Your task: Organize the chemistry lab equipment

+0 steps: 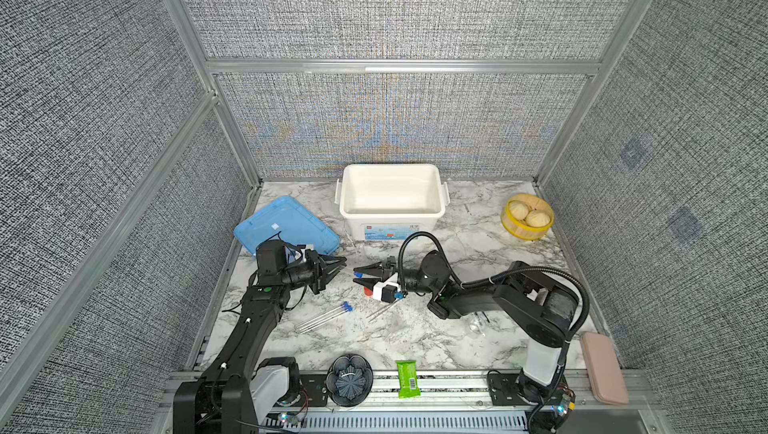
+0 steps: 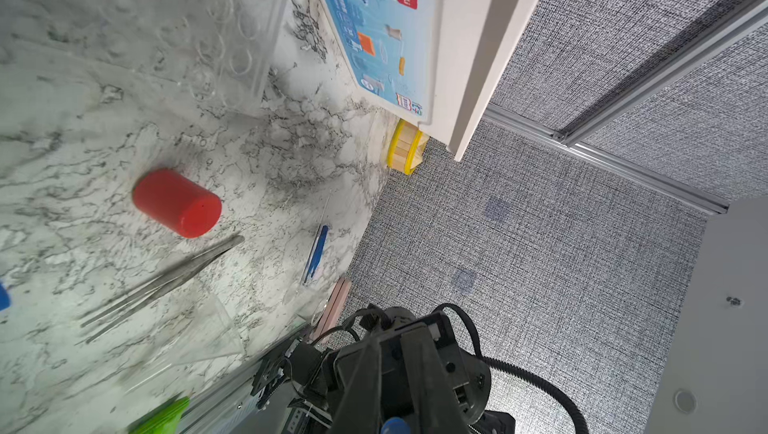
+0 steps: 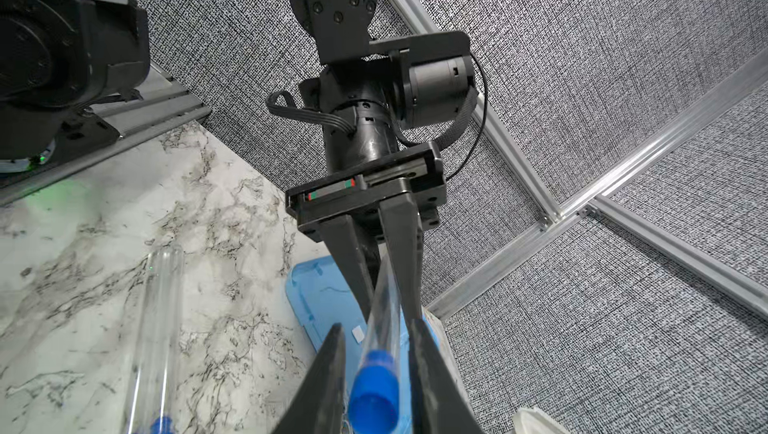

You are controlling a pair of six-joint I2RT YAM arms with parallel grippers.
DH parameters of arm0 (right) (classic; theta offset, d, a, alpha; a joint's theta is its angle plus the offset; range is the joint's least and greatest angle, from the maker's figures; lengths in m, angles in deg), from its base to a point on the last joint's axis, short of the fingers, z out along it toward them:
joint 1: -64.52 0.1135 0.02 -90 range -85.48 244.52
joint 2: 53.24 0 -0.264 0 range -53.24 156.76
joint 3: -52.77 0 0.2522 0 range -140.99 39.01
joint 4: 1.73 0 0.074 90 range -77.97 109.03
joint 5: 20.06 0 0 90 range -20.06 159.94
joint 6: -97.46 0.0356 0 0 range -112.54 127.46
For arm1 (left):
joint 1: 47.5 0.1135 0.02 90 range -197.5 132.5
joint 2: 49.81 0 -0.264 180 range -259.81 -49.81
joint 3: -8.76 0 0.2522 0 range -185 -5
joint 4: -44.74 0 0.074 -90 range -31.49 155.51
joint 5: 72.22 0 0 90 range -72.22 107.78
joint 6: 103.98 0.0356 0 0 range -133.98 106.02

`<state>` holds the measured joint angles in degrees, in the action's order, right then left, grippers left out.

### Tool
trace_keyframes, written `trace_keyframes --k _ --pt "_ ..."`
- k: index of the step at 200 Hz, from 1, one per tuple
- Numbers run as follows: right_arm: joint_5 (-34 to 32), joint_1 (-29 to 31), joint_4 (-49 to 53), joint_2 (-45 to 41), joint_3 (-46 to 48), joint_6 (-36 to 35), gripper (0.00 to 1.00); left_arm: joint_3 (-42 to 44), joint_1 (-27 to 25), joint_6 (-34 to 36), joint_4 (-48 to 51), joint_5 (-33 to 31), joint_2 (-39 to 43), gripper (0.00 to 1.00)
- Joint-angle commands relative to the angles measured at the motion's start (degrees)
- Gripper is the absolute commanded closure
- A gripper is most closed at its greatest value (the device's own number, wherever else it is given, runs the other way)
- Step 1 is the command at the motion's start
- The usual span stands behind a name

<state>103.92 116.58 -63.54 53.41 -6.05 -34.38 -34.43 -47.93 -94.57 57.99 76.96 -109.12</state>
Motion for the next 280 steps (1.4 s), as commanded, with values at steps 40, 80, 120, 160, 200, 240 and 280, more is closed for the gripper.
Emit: trace_keyframes --k 40,80,120,160,200,240,280 --pt "1.0 -0.1 -0.3 0.5 -0.4 -0.1 0.74 0.3 -0.4 0.8 -1.4 1.5 0.0 0.84" --pt "0.5 -0.1 -0.5 1.4 -1.0 -0.7 0.75 -0.3 -0.5 0.8 -1.7 2.4 -0.5 0.84" --pt "1.1 -0.1 -1.7 1.1 -0.9 -0.4 0.81 -0.5 -0.7 0.8 -1.7 2.2 -0.5 0.84" --pt "0.6 -0.1 -2.9 1.1 -0.6 0.0 0.85 -0.5 -1.0 0.5 -2.1 1.7 -1.1 0.81" --pt "-0.4 -1.1 -1.7 0.4 -0.9 3.2 0.86 -1.5 -0.9 1.8 -0.1 1.3 -1.9 0.45" --pt "0.5 -2.7 10.3 -5.0 -1.1 9.3 0.86 -3.8 -0.9 8.4 8.6 -1.8 -2.8 0.40" --pt "1.6 -3.3 45.8 -12.4 -9.2 12.0 0.86 -5.1 -0.7 12.8 12.1 -2.0 -4.9 0.34"
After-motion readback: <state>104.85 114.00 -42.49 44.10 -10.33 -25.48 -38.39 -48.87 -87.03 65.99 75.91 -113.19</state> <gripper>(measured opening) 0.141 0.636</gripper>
